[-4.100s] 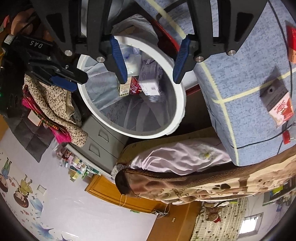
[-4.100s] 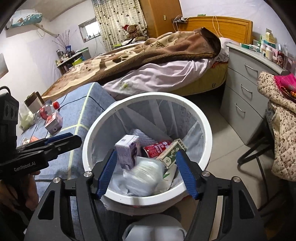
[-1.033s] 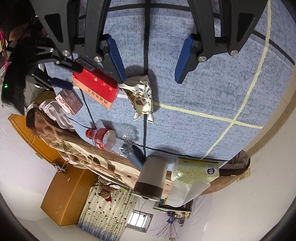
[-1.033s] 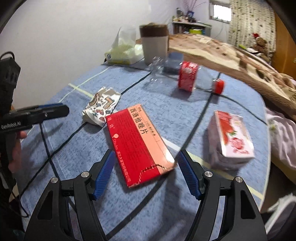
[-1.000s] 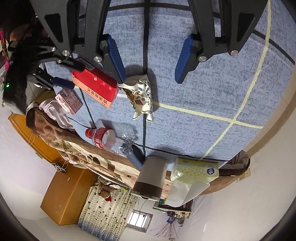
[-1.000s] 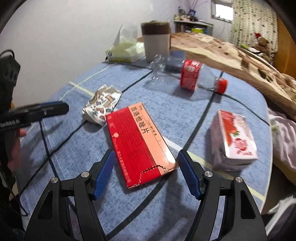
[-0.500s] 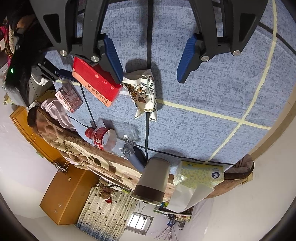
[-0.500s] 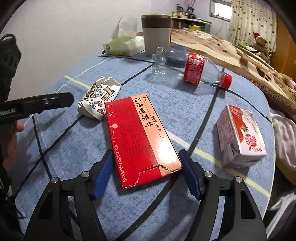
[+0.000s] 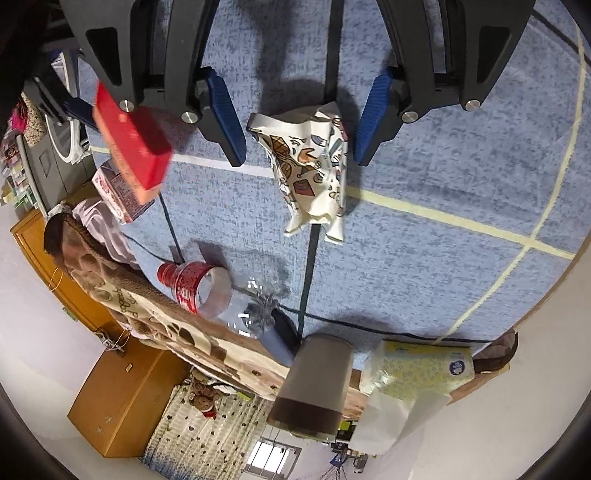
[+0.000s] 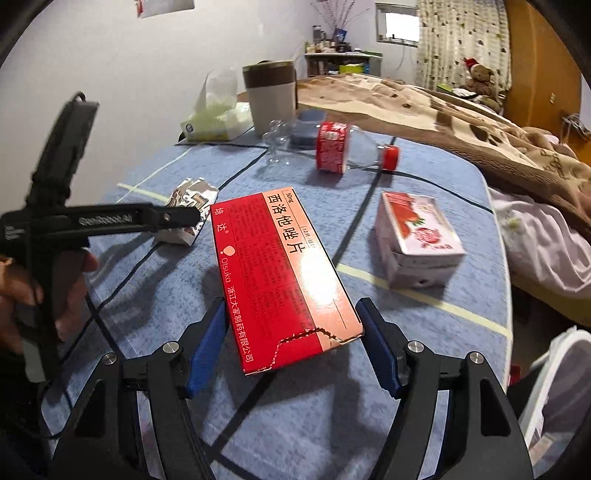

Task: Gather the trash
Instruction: 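Grasp the crumpled snack wrapper with the left gripper while the right grasps the red medicine box, then carry the wrapper and red box over the mesh bin and open both grippers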

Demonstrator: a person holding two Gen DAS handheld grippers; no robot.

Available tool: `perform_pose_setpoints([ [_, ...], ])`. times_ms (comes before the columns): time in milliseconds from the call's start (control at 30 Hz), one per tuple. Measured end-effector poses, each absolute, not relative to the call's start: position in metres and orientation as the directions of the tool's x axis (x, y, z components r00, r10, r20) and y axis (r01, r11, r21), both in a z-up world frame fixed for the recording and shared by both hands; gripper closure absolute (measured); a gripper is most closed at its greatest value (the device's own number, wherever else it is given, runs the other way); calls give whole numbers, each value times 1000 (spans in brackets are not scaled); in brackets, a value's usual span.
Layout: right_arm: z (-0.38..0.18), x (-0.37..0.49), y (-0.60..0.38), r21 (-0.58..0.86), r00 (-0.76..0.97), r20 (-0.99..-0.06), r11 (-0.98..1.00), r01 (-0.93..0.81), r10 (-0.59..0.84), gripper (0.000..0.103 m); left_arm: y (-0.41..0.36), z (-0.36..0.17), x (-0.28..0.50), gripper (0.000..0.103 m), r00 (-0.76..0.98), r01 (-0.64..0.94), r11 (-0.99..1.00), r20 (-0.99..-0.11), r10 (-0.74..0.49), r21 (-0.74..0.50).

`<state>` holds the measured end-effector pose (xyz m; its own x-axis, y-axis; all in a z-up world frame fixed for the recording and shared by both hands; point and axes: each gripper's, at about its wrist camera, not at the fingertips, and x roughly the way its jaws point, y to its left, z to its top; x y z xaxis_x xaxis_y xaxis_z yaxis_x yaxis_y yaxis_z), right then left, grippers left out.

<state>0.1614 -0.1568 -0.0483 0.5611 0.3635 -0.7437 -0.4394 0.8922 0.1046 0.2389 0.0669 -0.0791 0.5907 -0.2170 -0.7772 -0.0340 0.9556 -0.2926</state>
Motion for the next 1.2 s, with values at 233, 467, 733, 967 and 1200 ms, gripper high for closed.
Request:
perform_pose_setpoints([
  [233,-43,154,-172,124,586,-728,909,-398,356,32,54,-76,229,53,602,10,976,-778,-180,-218],
  [467,-35,141,-194,144,624,-705,930,-338,336,32,41,-62,202,54,624,66,970,-749,-222,-232],
  [733,-27,125,-216,159,662,-683,948,-277,308,32,12,-39,166,54,638,149,957,-715,-285,-249],
  [967,-24,106,-240,165,682,-676,959,-229,279,32,-26,-27,143,54,628,237,936,-695,-351,-259],
  [1200,-27,91,-272,176,695,-682,974,-146,227,32,-63,-28,133,53,594,311,914,-698,-401,-261],
])
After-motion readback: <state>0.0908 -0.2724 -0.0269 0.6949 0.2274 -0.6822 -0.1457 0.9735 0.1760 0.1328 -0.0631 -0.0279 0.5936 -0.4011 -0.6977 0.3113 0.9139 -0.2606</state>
